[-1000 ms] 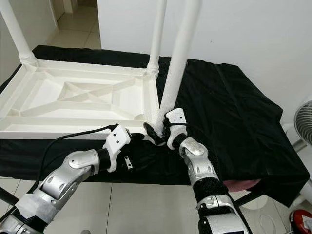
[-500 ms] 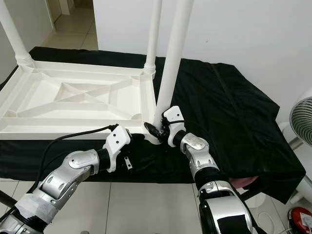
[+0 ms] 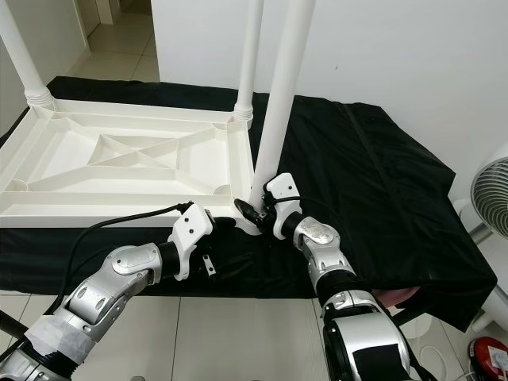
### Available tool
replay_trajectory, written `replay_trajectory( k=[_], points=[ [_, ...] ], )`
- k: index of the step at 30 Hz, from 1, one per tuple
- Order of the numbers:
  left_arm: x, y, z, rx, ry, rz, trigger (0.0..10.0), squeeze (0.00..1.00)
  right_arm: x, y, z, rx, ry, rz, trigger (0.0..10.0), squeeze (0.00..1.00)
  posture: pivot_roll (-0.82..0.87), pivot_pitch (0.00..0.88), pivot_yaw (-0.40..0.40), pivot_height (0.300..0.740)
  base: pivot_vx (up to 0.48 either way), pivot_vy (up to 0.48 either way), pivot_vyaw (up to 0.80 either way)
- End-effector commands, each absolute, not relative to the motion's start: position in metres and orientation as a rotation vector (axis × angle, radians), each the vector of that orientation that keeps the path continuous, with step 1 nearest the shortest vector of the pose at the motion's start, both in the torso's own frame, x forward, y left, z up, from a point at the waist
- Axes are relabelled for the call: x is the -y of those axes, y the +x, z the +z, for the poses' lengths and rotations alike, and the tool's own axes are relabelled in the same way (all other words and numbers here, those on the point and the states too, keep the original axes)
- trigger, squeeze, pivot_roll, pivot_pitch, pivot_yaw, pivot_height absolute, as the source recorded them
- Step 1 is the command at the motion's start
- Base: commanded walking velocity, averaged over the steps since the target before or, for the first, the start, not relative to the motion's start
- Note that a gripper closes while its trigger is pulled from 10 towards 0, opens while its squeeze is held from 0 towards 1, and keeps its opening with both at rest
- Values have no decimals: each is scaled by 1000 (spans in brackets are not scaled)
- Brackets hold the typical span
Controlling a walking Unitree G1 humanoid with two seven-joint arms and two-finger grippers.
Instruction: Building children table
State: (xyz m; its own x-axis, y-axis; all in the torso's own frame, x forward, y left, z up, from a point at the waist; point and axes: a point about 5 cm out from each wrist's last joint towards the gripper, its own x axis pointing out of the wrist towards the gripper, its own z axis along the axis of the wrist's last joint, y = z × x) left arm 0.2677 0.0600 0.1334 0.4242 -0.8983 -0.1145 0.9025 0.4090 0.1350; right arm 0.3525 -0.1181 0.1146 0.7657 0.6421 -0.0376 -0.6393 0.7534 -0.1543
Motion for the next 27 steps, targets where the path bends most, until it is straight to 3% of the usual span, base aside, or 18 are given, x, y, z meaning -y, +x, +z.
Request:
replay_trajectory(
  k=[1,4,7,18,23,27],
  points=[
    [-55,263,133,-29,206,-1221,10000,0,117,347,98,-53,-176,621,10000,0,-3,0,-93,740,0,0,0],
    [-55,263,133,-29,207,-1220,10000,0,116,347,98,-49,-153,547,10000,0,-3,0,-95,740,0,0,0],
    [-55,263,133,-31,204,-1218,10000,0,118,343,97,-60,-50,348,10000,0,-9,0,-93,740,0,0,0],
    [-54,263,133,-31,205,-1226,10000,0,118,328,98,-66,-21,65,10000,0,-14,0,-94,740,0,0,0],
    [-52,263,132,-28,208,-1234,10000,0,141,321,107,-51,-2,-251,10000,0,-14,0,-96,740,0,0,0],
    [-52,263,132,-28,209,-1236,10000,0,151,321,107,-61,-3,-305,10000,0,-15,0,-97,740,0,0,0]
  ],
)
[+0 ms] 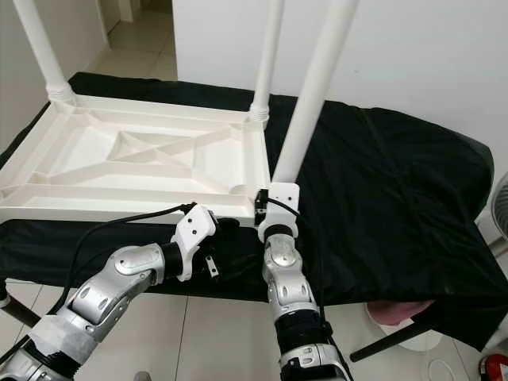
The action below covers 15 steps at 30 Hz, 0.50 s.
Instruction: Building children table
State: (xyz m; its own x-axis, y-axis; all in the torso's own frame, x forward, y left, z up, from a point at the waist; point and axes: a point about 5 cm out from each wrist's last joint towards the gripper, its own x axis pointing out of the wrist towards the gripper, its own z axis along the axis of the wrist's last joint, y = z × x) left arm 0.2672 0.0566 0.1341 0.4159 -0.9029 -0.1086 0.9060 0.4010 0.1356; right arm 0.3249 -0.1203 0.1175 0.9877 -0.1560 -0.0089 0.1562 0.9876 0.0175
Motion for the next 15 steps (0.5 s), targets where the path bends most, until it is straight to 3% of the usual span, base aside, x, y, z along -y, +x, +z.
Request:
replay_trajectory(
  k=[1,14,15],
  points=[
    [-52,264,132,-28,210,-1238,10000,0,151,320,107,-69,1,-312,10000,0,-15,0,-96,740,0,0,0],
    [-49,262,132,-23,209,-1246,10000,0,117,314,105,-120,29,-120,10000,0,-16,0,-101,740,0,0,0],
    [-48,262,132,-23,208,-1246,10000,0,114,314,106,-113,40,-91,10000,1000,-17,0,-102,740,0,0,0]
  ],
)
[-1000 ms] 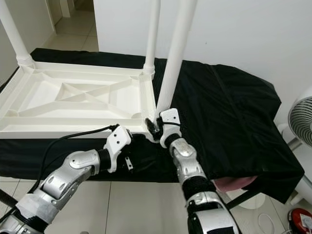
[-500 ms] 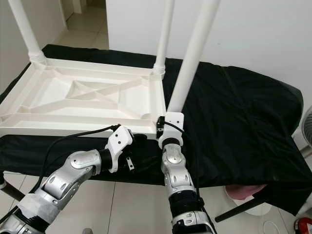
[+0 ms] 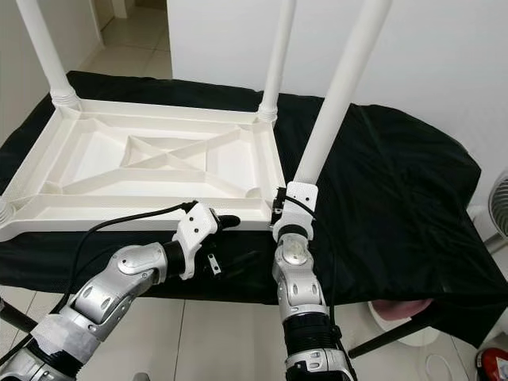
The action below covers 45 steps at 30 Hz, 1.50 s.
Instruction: Building children table
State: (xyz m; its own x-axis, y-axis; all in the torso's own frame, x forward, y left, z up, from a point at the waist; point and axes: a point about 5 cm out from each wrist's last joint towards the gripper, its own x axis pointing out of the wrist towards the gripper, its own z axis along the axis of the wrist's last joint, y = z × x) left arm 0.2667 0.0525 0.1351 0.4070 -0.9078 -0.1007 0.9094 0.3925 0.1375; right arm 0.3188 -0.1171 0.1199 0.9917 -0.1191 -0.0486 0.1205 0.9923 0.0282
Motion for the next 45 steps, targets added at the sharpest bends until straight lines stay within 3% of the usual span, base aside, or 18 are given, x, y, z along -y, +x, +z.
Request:
replay_trajectory(
  k=[1,6,7,19,27,33,35,45],
  points=[
    [-48,262,132,-22,208,-1246,10000,0,113,314,108,-97,46,-68,10000,1000,-17,0,-103,740,0,0,0],
    [-47,262,132,-21,205,-1247,10000,0,113,316,117,-48,84,18,10000,1000,-23,0,-102,740,0,0,0],
    [-47,261,132,-21,204,-1248,10000,0,114,316,119,-36,93,47,10000,0,-23,0,-102,740,0,0,0],
    [-43,259,131,-24,193,-1264,10000,0,161,330,142,77,-95,399,10000,0,-35,0,-91,740,0,0,0],
    [-42,259,133,-20,191,-1265,10000,0,160,334,128,5,-149,641,10000,0,-36,0,-79,740,0,0,0],
    [-43,259,133,-21,193,-1267,10000,0,157,337,122,-15,-169,711,10000,0,-28,0,-71,740,0,0,0],
    [-43,260,134,-20,196,-1263,10000,0,152,340,118,-42,-171,756,0,0,-18,0,-77,740,0,0,0],
    [-43,259,134,-19,189,-1253,10000,0,143,336,109,-57,-142,831,0,0,-15,0,-85,740,0,0,0]
  ],
)
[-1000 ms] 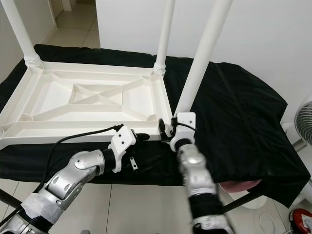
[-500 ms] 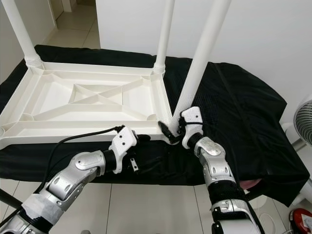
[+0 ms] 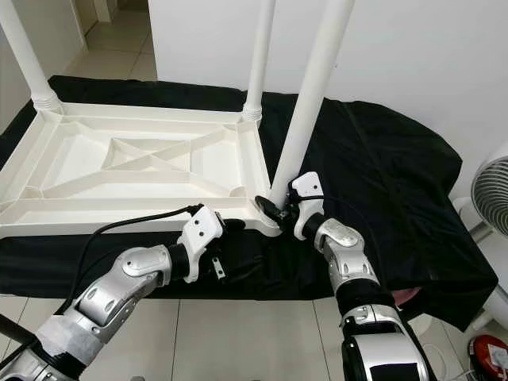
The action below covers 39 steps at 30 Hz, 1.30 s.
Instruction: Building children table
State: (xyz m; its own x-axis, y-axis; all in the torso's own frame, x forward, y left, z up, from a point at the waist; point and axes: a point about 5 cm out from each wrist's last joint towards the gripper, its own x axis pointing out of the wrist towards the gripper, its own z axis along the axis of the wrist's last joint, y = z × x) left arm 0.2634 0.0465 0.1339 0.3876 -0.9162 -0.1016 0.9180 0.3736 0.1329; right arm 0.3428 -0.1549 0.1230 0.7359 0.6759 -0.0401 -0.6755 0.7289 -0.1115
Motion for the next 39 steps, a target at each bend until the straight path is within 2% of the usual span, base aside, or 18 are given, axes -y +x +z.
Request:
replay_trajectory(
  k=[1,5,6,10,16,24,26,28,33,39],
  points=[
    [-43,258,134,-19,188,-1252,10000,0,144,336,108,-59,-134,835,0,0,-16,0,-87,740,0,0,0],
    [-42,257,133,-19,184,-1254,10000,0,147,336,107,-58,-112,827,0,0,-23,0,-88,740,0,0,0],
    [-42,258,133,-20,183,-1255,10000,0,148,337,107,-59,-105,803,10000,0,-23,0,-88,740,0,0,0],
    [-41,258,133,-19,182,-1256,10000,0,149,343,108,-71,-129,660,10000,0,-27,0,-89,740,0,0,0],
    [-40,258,133,-18,180,-1260,10000,0,144,344,113,-43,-100,588,10000,0,-33,0,-87,740,0,0,0],
    [-39,258,133,-17,179,-1265,10000,0,136,345,116,-47,-76,392,10000,0,-38,0,-85,740,0,0,0],
    [-39,258,133,-16,179,-1265,10000,0,137,344,115,-53,-62,273,10000,0,-38,0,-85,740,0,0,0],
    [-39,258,133,-16,179,-1265,10000,0,137,344,115,-53,-62,273,10000,0,-38,0,-85,740,0,0,0],
    [-39,259,133,-15,179,-1262,10000,0,135,339,116,-64,-34,43,10000,0,-36,0,-90,740,0,0,0],
    [-38,259,133,-13,180,-1263,10000,0,125,330,115,-59,-27,-88,10000,0,-34,0,-93,740,0,0,0]
  ],
)
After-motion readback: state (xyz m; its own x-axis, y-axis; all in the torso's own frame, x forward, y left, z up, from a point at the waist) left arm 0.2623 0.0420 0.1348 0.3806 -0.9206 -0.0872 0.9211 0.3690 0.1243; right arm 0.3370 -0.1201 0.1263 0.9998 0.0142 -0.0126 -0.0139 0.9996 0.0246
